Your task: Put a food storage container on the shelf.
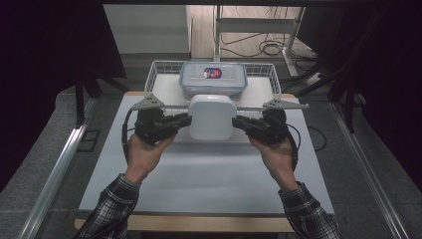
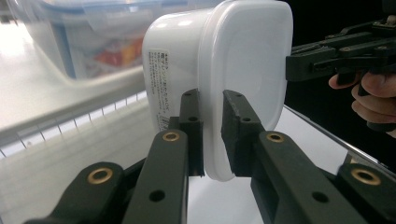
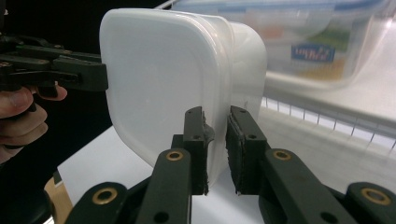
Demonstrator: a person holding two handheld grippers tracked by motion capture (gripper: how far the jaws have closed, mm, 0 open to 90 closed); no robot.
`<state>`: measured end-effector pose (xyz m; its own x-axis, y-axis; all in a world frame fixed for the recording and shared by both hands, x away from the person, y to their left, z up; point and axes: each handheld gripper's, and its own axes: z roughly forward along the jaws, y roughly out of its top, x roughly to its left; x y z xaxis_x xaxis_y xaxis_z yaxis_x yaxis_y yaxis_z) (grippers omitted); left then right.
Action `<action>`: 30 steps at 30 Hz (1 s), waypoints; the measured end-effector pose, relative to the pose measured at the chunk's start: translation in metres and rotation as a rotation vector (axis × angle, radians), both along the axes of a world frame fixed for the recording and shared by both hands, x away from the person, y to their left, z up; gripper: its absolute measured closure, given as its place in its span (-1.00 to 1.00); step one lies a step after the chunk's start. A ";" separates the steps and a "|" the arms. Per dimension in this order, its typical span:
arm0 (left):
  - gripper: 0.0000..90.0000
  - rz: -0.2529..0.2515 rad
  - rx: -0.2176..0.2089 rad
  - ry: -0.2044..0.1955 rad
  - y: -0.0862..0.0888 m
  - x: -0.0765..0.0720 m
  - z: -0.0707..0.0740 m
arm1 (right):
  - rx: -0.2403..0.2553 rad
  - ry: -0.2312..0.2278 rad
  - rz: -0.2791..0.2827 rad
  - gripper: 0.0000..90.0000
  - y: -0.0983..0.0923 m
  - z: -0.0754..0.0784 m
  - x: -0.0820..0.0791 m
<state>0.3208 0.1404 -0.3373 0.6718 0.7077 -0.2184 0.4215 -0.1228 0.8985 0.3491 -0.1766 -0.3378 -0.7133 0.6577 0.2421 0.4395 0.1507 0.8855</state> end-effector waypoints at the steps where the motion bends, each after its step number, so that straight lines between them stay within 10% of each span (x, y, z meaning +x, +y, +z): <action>1: 0.76 -0.002 -0.002 -0.001 0.001 0.001 0.003 | 0.003 -0.005 -0.001 0.73 0.000 0.003 0.001; 30: 0.76 -0.008 -0.053 -0.010 0.013 0.040 0.069 | 0.023 -0.067 -0.022 0.74 0.010 0.082 0.029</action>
<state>0.3608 0.1530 -0.2679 0.6795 0.6902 -0.2490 0.4117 -0.0777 0.9080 0.3782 -0.1662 -0.2557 -0.7139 0.6680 0.2100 0.3823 0.1206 0.9162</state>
